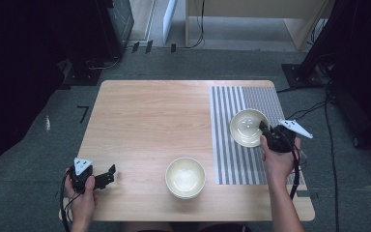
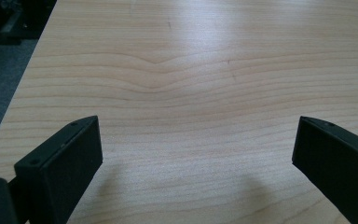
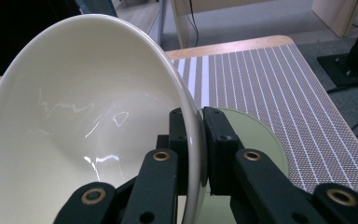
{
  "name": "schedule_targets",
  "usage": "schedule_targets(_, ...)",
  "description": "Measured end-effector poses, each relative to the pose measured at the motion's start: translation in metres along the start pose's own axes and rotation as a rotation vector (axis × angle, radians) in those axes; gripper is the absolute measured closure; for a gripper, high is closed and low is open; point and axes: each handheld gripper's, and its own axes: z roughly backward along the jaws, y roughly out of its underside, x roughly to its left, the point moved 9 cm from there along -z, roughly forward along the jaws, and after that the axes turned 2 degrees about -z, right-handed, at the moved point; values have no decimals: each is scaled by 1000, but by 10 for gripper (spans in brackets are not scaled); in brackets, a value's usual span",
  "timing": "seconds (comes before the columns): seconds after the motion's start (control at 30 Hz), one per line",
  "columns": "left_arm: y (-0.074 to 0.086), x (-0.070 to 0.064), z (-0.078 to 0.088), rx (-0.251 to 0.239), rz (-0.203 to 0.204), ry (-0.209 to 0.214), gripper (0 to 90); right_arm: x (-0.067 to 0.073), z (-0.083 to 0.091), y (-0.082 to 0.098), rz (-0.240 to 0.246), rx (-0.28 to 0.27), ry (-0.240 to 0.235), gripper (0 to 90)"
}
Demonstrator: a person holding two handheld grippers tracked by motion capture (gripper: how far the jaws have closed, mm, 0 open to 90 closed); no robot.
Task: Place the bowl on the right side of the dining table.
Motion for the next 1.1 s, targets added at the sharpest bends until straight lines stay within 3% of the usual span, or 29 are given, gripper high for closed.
schedule_targets(0.1,0,0,0,-1,1,-4,14,-3,-6,0,-7,18,2,834)
schedule_targets(0.2,0,0,0,-3,-4,-6,14,-8,-14,2,-43,49,1,835)
schedule_targets(0.57,0,0,0,1,0,-1,14,-20,-42,2,-84,155,52,835)
schedule_targets(0.73,0,0,0,4,-2,-1,14,-28,-56,4,-136,220,69,835)
schedule_targets(1.1,0,0,-1,5,0,1,14,-42,-71,10,-188,298,112,835)
